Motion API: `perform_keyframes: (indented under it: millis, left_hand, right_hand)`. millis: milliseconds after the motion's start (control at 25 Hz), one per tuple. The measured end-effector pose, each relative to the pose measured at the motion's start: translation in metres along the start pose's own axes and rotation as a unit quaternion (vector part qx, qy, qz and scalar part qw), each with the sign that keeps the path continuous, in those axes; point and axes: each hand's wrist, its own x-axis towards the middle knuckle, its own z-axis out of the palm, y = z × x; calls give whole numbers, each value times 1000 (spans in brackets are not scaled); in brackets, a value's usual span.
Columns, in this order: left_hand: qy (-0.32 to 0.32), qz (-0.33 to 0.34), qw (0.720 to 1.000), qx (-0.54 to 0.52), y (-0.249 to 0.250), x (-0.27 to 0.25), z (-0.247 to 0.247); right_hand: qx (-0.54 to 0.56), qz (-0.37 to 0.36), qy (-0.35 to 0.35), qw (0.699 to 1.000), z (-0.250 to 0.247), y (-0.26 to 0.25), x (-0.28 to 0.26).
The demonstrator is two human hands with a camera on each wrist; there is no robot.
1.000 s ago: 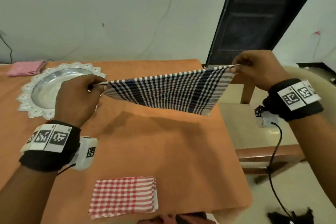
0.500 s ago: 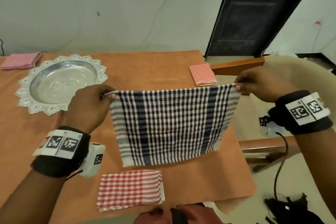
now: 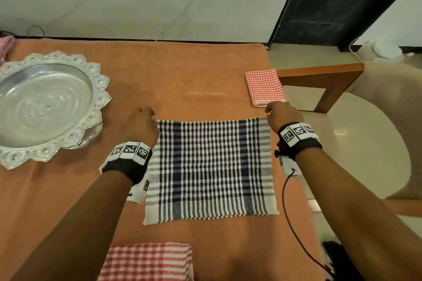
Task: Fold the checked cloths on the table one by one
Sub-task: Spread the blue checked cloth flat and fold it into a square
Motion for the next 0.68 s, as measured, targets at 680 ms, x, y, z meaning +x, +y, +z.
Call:
perform_keyframes:
  millis: [680]
  left_hand:
    - [-212,39,973,85,-25,-14,122]
  right_hand:
    - [18,-126,-149,981,137,-33,-18]
